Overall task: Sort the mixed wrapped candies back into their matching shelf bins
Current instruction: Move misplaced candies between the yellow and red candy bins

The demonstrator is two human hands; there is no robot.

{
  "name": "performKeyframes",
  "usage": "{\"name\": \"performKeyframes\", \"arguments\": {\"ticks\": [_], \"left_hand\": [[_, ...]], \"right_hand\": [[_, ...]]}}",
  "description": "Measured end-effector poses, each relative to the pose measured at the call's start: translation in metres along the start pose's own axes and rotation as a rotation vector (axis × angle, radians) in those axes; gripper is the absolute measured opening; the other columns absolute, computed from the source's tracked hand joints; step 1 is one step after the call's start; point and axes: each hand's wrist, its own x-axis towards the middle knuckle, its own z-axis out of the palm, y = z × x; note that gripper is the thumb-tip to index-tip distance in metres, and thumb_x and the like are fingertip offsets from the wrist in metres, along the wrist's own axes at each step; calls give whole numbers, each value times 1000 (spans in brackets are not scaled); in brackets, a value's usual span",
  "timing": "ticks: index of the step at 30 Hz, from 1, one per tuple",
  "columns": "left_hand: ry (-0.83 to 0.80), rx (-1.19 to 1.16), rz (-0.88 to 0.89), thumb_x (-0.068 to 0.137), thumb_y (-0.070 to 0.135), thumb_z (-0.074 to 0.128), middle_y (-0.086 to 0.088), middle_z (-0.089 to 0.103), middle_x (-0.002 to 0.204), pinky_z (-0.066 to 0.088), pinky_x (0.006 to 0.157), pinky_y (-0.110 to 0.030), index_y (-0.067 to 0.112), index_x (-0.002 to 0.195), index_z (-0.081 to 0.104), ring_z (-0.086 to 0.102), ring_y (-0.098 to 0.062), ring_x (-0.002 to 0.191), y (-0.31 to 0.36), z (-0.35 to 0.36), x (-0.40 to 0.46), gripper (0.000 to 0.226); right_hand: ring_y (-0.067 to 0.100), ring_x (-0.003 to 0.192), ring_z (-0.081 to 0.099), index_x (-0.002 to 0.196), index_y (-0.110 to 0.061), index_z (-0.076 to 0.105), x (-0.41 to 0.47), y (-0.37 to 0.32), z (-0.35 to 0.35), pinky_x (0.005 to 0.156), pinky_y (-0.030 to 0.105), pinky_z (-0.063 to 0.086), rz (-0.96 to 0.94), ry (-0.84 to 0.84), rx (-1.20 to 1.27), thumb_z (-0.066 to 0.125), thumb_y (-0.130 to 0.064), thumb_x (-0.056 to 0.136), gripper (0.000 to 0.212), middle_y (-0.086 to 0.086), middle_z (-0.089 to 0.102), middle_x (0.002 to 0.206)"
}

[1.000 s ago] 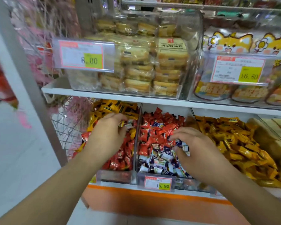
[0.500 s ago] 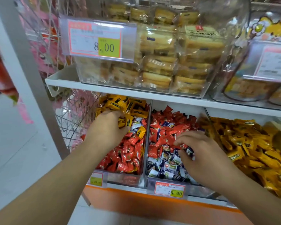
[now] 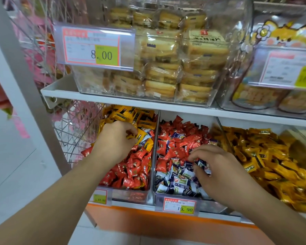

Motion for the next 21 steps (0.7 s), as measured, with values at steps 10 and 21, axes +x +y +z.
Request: {"name": "performKeyframes", "arguments": {"ticks": [10, 21], "left_hand": [[102, -460, 34, 87, 27, 82, 21, 76, 95, 55, 88, -25, 39, 97, 75, 69, 1, 94, 19, -19, -8, 17], [-213, -1003, -81, 72, 17, 89, -4, 72, 91, 63, 80, -37, 14, 98, 74, 74, -27, 89, 87, -7, -67, 30]], "right_hand": [[0, 123, 50, 124, -33, 65, 1, -8, -6, 108, 20, 42, 6, 1, -1, 63, -24, 99, 27, -22, 56, 128], [-8, 114, 54, 123, -42, 58, -8, -40, -22, 92, 9, 43, -18, 124, 346, 71, -42, 94, 32, -29, 62, 113]]}}
